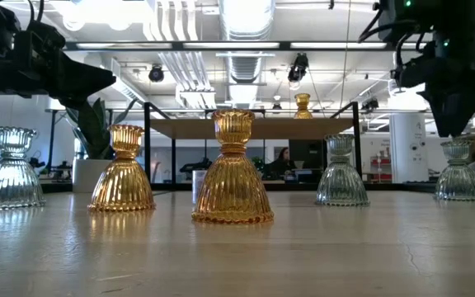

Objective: Pick & Place candle stick holders
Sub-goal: Put the top green glass candle holder on the shelf

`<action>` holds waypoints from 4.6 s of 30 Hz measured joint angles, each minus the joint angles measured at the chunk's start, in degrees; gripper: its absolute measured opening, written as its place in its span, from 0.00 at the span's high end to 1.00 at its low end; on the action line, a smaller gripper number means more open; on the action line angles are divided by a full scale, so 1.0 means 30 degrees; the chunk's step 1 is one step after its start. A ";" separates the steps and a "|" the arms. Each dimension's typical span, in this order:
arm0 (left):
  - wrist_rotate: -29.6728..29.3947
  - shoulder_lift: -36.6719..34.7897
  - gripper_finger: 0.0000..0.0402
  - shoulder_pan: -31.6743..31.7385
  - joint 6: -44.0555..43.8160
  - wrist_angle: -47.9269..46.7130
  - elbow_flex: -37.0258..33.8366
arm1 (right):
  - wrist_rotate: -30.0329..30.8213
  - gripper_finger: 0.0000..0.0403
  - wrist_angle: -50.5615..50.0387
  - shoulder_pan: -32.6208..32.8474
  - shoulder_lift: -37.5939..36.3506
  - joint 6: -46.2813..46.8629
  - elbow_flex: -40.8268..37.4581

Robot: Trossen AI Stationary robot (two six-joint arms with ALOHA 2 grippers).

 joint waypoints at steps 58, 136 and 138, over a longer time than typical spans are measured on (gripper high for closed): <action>0.0005 0.0001 0.74 -0.0005 0.0000 0.0000 0.0001 | 0.1013 0.95 -0.5261 -0.2608 1.3810 -1.9612 2.6844; 0.0002 0.0231 0.74 -0.0004 0.0000 0.0000 0.0004 | 0.1126 0.68 0.8314 -0.4322 0.7563 -1.7546 1.4462; 0.0004 0.0235 0.74 -0.0006 0.0000 0.0000 0.0000 | 0.1628 0.68 0.9769 -0.4328 0.6886 -1.7359 1.2713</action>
